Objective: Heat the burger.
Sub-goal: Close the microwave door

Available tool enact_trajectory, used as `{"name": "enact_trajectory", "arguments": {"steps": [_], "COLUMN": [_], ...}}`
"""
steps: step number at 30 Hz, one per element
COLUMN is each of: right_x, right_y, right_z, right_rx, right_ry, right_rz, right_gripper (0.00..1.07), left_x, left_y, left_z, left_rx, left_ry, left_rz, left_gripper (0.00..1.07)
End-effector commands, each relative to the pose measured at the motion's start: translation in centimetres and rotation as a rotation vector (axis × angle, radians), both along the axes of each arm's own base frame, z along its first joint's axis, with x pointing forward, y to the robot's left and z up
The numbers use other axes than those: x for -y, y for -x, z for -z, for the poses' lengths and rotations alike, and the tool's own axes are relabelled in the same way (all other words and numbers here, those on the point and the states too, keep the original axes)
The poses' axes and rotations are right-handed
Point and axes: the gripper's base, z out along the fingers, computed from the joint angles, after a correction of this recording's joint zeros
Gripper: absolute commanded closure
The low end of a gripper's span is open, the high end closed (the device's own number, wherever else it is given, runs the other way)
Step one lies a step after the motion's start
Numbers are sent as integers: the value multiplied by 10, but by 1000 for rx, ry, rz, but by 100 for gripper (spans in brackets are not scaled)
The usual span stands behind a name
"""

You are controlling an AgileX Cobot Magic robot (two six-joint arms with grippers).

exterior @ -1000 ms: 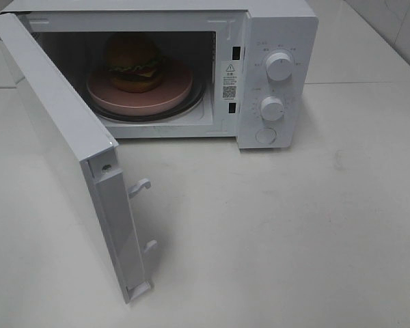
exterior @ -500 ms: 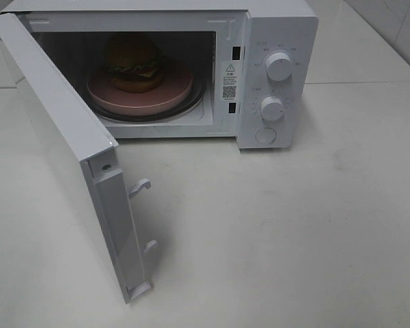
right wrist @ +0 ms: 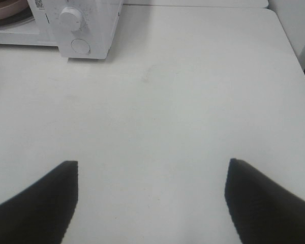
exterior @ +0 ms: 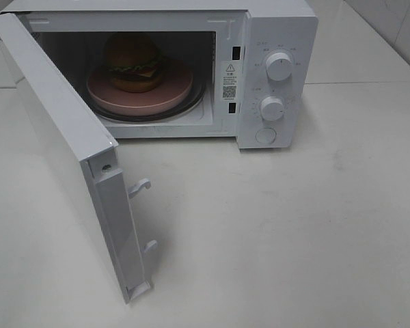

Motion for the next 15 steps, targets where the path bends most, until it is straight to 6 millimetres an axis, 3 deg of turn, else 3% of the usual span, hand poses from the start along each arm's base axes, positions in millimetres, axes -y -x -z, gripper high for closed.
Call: {"name": "enact_trajectory", "arguments": {"steps": [1, 15], "right_x": [0, 0], "right_y": [3, 3], "right_z": [1, 1], "right_rx": [31, 31], "right_ry": [-5, -5], "right_rz": [5, 5], "right_gripper": [31, 31], "left_x": [0, 3], "left_y": [3, 0], "left_z": [0, -1], "left_rx": [24, 15], "left_ry": [0, 29], "left_rz": [3, 23], "left_gripper": [1, 1]}}
